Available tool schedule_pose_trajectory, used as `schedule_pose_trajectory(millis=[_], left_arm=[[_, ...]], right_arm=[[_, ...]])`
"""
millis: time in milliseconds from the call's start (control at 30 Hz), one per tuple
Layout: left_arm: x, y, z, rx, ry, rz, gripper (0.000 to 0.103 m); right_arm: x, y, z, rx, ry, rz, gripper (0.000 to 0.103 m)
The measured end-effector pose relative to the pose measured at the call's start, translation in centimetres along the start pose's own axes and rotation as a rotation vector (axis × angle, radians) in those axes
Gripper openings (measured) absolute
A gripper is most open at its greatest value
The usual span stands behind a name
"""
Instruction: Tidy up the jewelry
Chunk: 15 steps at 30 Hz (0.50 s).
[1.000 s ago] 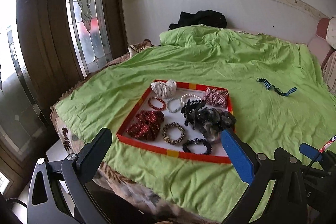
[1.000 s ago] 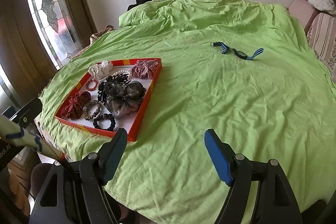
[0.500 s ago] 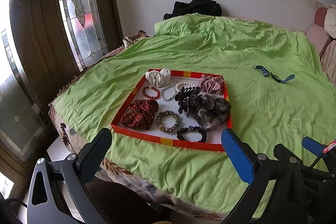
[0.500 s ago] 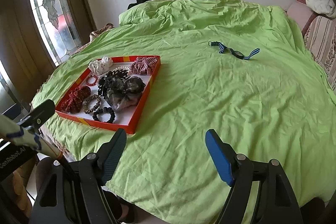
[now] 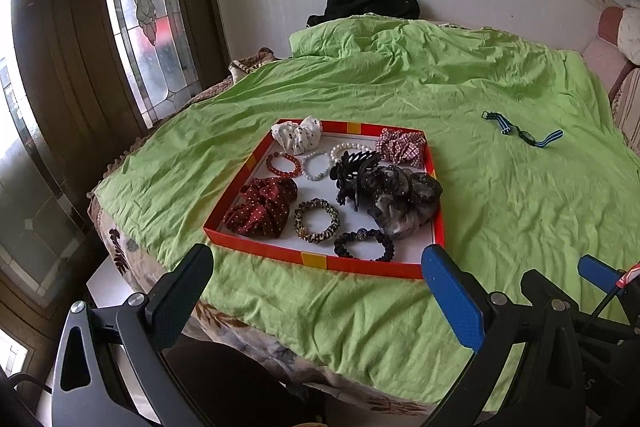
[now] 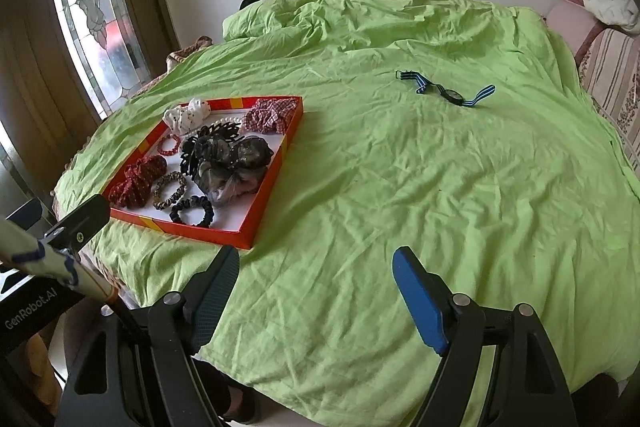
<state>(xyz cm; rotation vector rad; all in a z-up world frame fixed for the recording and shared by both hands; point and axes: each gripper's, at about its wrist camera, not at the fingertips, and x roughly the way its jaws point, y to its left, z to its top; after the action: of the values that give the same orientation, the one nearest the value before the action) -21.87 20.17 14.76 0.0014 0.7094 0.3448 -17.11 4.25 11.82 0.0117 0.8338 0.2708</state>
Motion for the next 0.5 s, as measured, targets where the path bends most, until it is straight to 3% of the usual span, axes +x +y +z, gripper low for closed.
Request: schedule_pose_trajectory(millis=[500], left_arm=[[1.3,1.3,-0.4,-0.029,0.034,-0.046,0.103]], right_arm=[[0.5,1.4,-0.1,-0.024,0.017,-0.014,0.084]])
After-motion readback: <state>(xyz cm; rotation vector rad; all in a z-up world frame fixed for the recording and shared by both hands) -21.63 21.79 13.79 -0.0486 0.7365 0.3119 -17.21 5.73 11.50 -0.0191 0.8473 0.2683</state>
